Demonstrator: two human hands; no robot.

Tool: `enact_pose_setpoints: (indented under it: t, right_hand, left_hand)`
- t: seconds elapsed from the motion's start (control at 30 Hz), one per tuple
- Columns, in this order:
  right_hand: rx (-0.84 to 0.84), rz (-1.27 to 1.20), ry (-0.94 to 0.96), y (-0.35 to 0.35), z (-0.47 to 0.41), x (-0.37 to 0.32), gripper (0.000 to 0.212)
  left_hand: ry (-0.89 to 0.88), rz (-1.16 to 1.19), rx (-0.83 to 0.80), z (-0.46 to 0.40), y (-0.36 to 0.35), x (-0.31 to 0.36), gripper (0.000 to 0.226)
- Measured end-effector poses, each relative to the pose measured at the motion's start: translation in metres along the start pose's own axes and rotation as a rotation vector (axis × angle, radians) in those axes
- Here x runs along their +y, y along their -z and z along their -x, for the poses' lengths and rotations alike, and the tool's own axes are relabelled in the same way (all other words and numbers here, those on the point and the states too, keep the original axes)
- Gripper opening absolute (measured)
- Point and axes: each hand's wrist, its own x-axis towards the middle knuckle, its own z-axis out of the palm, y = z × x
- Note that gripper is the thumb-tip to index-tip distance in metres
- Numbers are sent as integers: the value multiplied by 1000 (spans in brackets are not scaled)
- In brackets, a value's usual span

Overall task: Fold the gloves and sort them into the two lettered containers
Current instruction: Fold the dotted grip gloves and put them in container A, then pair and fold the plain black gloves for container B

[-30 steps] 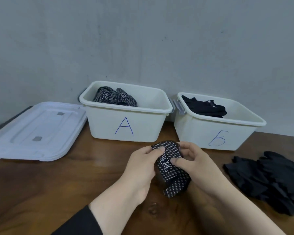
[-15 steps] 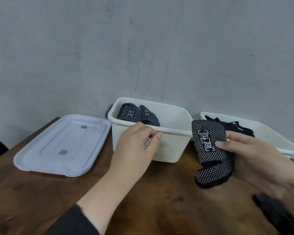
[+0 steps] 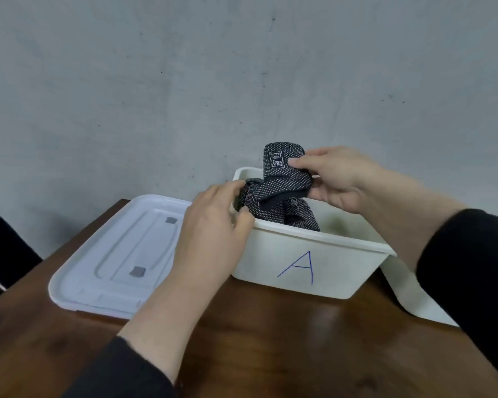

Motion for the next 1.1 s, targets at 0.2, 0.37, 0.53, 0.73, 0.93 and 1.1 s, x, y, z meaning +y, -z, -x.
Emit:
enact_pose_setpoints:
  t: [0.2, 0.37, 0.53, 0.73, 0.93, 1.1]
  right_hand:
    - [172, 1261, 245, -20, -21, 19, 59]
    - [-133, 1190, 419, -22, -20, 27, 51]
    - [-28, 1109, 492, -17, -10, 27, 43]
    - [318, 779, 741, 22, 76, 42, 29]
    - [388, 897, 547, 95, 194, 145, 31]
    - [353, 1125, 254, 164, 262, 222, 23]
  left_hand:
    - [52, 39, -17, -2, 1, -3, 38]
    - [59, 32, -29, -3, -2, -4, 38]
    - [60, 29, -7, -3, -3, -1, 38]
    - [-155, 79, 152, 15, -10, 37, 26]
    - [-76, 223, -319, 107, -70, 88, 24]
    - [68, 251, -654, 172, -119, 123, 21]
